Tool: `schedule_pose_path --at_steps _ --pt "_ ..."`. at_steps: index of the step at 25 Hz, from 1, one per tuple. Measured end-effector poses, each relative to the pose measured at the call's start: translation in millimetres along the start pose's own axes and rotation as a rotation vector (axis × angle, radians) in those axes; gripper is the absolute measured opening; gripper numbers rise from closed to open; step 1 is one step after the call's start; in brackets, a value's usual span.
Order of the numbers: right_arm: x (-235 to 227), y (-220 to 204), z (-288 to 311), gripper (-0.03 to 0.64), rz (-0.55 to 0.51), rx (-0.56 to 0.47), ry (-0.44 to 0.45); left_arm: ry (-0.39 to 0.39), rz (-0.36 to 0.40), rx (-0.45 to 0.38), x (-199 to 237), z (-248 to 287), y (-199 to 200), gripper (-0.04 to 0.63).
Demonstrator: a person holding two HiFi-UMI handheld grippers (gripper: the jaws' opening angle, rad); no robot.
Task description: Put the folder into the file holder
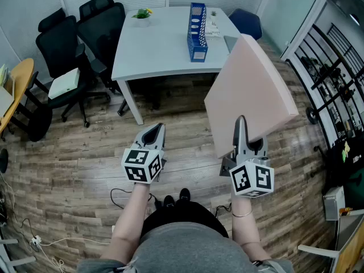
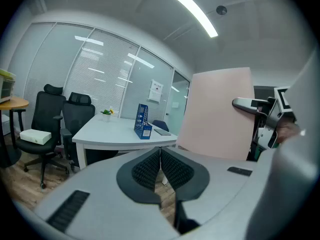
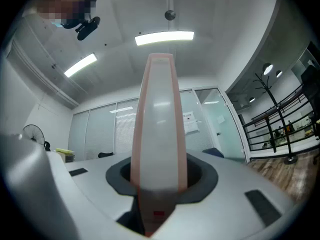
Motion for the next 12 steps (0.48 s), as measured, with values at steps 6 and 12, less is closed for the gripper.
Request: schedule_pose_path --at_steps 6,12 --pt "-13.3 -0.9 6.8 0.158 0.027 0.002 0.018 0.006 0.013 -0.004 -9.7 10.4 1.2 0.026" --pt "-26.6 -2.9 20.4 0.16 0.031 0.0 0.022 0.017 0.029 -0.015 -15.0 25.0 8.9 0.026"
Point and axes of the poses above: the fingertips, and each gripper's own axes: z forward along the fingers, x to its left, y out of its top, the point moved 4 cm from there along -z, backward along the fingers, and after that the axes turned 9 degrees about -z, right-handed, at the moved point
